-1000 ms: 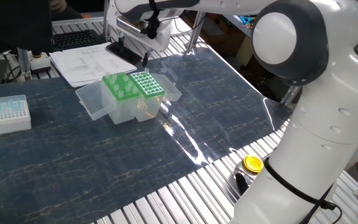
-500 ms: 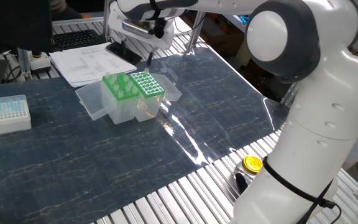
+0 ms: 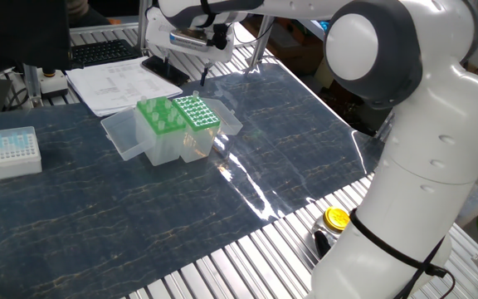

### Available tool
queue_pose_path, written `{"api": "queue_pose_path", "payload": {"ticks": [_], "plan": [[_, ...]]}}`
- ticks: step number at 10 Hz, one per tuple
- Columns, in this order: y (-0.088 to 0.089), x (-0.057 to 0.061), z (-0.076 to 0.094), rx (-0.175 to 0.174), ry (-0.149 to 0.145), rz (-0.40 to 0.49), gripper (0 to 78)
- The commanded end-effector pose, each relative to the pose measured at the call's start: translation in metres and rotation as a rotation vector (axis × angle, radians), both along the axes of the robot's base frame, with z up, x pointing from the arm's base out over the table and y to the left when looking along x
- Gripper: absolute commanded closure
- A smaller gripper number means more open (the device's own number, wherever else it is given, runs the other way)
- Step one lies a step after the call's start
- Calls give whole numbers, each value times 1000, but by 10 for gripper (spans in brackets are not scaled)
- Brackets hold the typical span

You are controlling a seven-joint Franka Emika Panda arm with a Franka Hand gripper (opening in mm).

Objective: Transfer all large pipette tips from one holder to another

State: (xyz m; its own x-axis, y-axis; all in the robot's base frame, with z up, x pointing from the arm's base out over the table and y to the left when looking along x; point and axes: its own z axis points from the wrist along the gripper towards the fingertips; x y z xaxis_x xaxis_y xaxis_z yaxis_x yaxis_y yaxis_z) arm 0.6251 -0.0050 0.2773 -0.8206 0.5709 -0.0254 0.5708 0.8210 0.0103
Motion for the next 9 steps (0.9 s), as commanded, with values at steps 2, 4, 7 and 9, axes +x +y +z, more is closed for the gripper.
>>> {"api": "queue_pose_path", "payload": {"ticks": [2,4,7,9], "plan": [[-2,1,0,9,-3,12,1],[-2,1,0,9,-4,16,1],[-2,1,0,18,-9,-52,1],[-2,1,0,2,-17,-97,1]]}}
